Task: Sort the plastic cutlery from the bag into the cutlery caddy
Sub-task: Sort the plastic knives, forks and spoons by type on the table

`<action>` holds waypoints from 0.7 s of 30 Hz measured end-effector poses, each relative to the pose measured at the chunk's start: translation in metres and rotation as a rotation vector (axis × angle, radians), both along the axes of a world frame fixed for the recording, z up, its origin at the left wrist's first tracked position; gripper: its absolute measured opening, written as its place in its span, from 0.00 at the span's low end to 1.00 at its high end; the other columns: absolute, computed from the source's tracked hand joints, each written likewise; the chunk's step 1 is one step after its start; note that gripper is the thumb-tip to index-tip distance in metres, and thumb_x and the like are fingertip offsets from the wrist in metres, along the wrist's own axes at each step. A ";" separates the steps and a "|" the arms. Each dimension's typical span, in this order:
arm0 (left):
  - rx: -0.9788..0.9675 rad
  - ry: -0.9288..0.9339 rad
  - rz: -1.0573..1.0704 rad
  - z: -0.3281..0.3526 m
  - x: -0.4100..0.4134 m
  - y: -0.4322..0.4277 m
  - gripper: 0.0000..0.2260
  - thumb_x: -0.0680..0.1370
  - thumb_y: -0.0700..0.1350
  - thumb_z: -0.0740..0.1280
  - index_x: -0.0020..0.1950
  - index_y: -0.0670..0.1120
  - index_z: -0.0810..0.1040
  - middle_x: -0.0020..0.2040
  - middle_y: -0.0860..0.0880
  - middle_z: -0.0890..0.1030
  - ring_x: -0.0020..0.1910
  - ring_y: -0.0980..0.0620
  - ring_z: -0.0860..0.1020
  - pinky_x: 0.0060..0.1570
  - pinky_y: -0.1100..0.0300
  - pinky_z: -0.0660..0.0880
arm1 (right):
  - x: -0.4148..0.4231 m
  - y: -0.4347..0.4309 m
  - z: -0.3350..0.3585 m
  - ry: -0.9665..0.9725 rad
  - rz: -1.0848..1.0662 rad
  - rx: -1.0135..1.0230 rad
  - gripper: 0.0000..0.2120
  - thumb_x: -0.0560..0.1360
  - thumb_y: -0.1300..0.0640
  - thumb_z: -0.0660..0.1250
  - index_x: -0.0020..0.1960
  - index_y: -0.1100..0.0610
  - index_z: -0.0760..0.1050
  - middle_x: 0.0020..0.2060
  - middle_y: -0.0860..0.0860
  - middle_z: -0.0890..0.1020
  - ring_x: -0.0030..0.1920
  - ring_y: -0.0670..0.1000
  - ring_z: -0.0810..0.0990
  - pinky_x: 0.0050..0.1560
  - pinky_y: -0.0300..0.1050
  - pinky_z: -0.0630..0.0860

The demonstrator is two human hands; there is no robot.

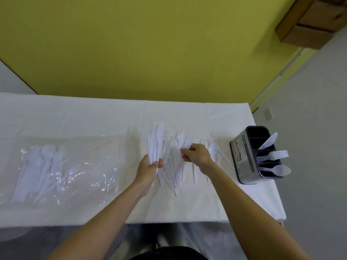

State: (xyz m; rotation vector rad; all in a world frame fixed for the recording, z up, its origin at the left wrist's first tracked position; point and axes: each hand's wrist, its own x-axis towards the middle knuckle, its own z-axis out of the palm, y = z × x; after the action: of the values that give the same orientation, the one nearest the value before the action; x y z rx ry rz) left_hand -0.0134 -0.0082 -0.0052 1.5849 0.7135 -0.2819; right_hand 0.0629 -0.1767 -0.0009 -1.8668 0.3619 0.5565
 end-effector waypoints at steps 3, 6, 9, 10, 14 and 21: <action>-0.054 -0.064 -0.023 0.012 0.011 -0.014 0.09 0.81 0.35 0.58 0.57 0.40 0.75 0.51 0.46 0.81 0.47 0.52 0.81 0.47 0.62 0.74 | -0.002 -0.019 0.018 -0.069 0.001 0.060 0.06 0.75 0.63 0.69 0.40 0.63 0.79 0.37 0.57 0.84 0.36 0.51 0.82 0.43 0.41 0.82; -0.124 -0.101 -0.093 0.026 0.028 -0.040 0.08 0.80 0.35 0.61 0.55 0.43 0.77 0.50 0.47 0.82 0.53 0.48 0.80 0.55 0.58 0.72 | 0.004 -0.055 0.053 -0.209 -0.086 0.050 0.06 0.75 0.63 0.70 0.46 0.68 0.80 0.37 0.58 0.84 0.37 0.52 0.83 0.44 0.45 0.83; -0.237 -0.155 -0.177 0.044 0.050 -0.074 0.08 0.79 0.36 0.64 0.56 0.43 0.78 0.50 0.47 0.83 0.53 0.49 0.80 0.56 0.57 0.73 | 0.018 -0.104 0.092 -0.340 -0.255 -0.016 0.07 0.74 0.62 0.70 0.45 0.67 0.80 0.37 0.57 0.85 0.34 0.51 0.84 0.42 0.44 0.83; -0.269 -0.175 -0.201 0.051 0.058 -0.086 0.08 0.79 0.36 0.64 0.56 0.42 0.78 0.49 0.47 0.83 0.52 0.49 0.80 0.56 0.57 0.73 | 0.023 -0.121 0.102 -0.369 -0.315 -0.036 0.06 0.73 0.61 0.70 0.44 0.65 0.80 0.36 0.57 0.85 0.33 0.50 0.83 0.42 0.44 0.82; -0.394 -0.243 -0.280 0.076 0.089 -0.141 0.09 0.78 0.35 0.64 0.57 0.41 0.77 0.49 0.47 0.82 0.48 0.53 0.81 0.55 0.58 0.76 | 0.036 -0.196 0.116 -0.367 -0.553 -0.118 0.04 0.70 0.63 0.69 0.41 0.64 0.80 0.31 0.55 0.83 0.31 0.48 0.83 0.51 0.52 0.83; -0.584 -0.197 -0.205 0.091 0.129 -0.243 0.06 0.83 0.35 0.55 0.54 0.41 0.71 0.44 0.48 0.78 0.45 0.53 0.77 0.49 0.62 0.74 | 0.026 -0.235 0.092 -0.314 -0.538 -0.389 0.04 0.72 0.61 0.70 0.39 0.61 0.79 0.31 0.51 0.83 0.35 0.48 0.82 0.43 0.40 0.80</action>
State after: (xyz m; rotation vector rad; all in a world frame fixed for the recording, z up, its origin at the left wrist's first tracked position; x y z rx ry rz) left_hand 0.1156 -0.2514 0.0859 1.1040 0.2754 -0.4335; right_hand 0.0891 -0.4113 0.0915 -2.0695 0.7685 -0.1849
